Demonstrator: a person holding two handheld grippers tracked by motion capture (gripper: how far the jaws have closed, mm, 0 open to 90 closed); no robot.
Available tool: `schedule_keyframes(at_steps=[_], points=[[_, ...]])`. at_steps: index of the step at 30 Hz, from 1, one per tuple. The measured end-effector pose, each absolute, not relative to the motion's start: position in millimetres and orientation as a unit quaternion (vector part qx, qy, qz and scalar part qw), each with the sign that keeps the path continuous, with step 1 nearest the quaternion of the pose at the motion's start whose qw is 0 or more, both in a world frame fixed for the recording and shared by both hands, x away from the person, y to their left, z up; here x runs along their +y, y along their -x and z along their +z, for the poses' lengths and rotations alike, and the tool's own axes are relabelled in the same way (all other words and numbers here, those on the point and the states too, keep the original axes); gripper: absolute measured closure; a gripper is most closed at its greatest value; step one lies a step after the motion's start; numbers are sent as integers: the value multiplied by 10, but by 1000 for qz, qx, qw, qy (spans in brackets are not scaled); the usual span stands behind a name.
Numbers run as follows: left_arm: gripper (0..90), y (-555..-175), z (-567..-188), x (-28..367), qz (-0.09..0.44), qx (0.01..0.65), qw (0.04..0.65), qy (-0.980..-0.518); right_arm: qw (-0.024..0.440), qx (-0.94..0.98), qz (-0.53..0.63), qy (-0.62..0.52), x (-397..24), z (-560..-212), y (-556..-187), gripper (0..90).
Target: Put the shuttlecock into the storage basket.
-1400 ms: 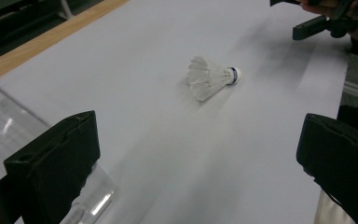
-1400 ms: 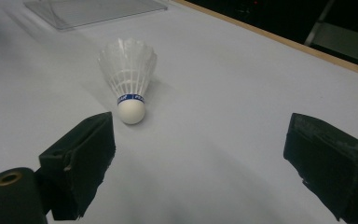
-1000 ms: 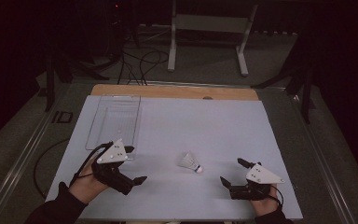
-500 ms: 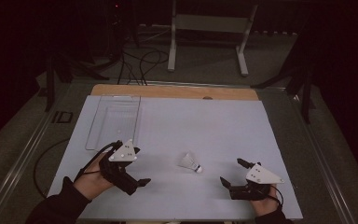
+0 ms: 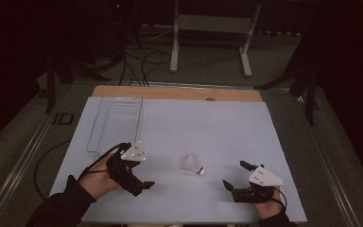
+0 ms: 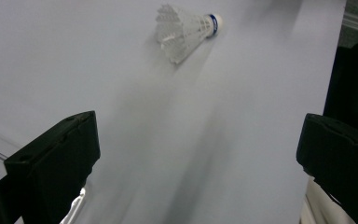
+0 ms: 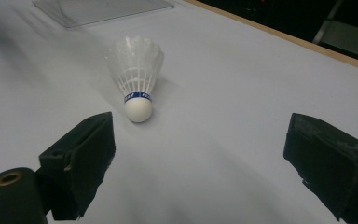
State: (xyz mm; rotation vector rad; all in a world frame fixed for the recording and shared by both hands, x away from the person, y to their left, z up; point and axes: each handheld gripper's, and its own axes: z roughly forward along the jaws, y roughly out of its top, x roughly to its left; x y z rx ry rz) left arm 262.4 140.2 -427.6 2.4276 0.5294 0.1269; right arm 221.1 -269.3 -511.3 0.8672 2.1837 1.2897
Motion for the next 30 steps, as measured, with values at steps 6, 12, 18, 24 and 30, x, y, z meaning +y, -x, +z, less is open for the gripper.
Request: schedule_keyframes(at_steps=[6, 12, 18, 24, 30], points=[[1, -2658, -4286, 1375, 43, 207, 305, -929, 228, 793, 469, -315, -2697, -5113, -2212, 89], [1, -2666, -4328, 1292, 53, 200, 247, -947, 226, 793, 469, -315, -2695, -5116, -2213, 89], [1, -2693, -4356, 1215, 38, 187, 223, -956, 225, 794, 469, -315, -2696, -5118, -2215, 89], [1, -2733, -4363, 1177, 16, 171, 213, -962, 227, 793, 469, -315, -2696, -5114, -2213, 88], [2, -2764, -4352, 1110, 7, 158, 203, -966, 228, 793, 468, -316, -2695, -5115, -2212, 89]])
